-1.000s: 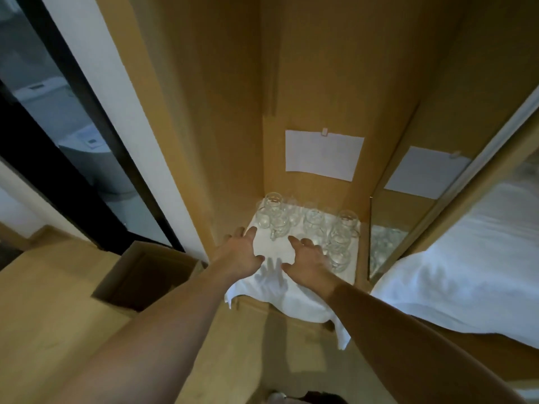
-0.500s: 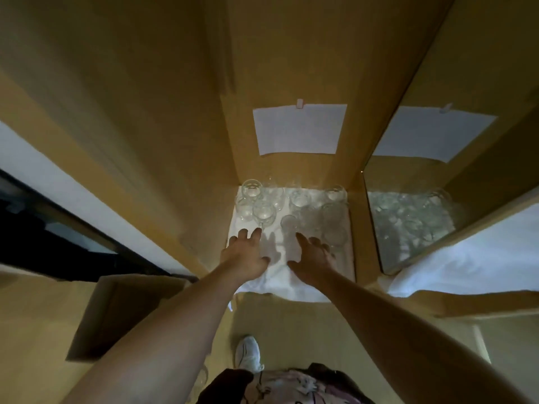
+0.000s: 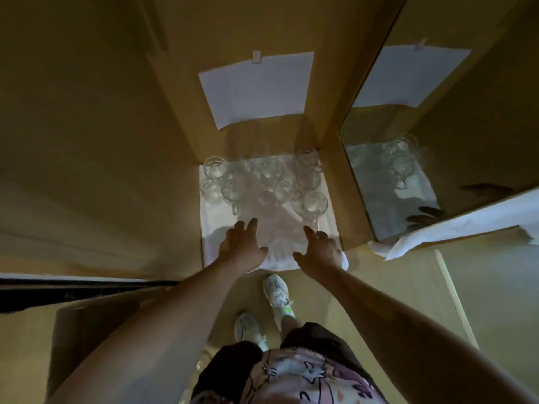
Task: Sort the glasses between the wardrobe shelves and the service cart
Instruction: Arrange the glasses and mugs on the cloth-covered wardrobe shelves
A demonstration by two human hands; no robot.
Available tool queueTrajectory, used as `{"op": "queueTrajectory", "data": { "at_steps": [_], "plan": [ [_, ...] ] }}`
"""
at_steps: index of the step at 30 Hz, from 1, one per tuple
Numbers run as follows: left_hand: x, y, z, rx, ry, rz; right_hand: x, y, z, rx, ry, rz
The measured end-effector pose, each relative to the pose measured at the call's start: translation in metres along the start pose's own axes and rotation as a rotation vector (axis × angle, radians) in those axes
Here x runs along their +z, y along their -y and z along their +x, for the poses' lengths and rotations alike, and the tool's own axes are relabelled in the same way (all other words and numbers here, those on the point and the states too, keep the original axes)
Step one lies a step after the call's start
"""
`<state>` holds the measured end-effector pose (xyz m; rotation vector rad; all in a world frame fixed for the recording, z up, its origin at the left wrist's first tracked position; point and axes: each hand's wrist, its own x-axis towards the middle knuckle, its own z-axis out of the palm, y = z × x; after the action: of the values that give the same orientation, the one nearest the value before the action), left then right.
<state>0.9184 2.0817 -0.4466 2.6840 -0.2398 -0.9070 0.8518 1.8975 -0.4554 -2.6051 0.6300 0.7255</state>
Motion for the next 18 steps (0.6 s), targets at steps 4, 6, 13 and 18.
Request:
{"op": "queueTrajectory", "data": {
  "at_steps": [4,6,13,18],
  "plan": [
    [0.014,-0.006,0.017,-0.024,-0.019,-0.071,0.011,-0.003,0.023,0.049,0.031,0.034],
    [0.018,-0.007,0.025,-0.037,-0.029,-0.083,0.015,-0.003,0.034,0.063,0.034,0.053],
    [0.028,-0.012,0.067,-0.078,-0.009,-0.106,0.031,-0.008,0.084,0.082,0.117,0.013],
    [0.040,-0.011,0.103,-0.129,-0.001,-0.144,0.041,-0.012,0.126,0.121,0.131,-0.021]
  ]
}}
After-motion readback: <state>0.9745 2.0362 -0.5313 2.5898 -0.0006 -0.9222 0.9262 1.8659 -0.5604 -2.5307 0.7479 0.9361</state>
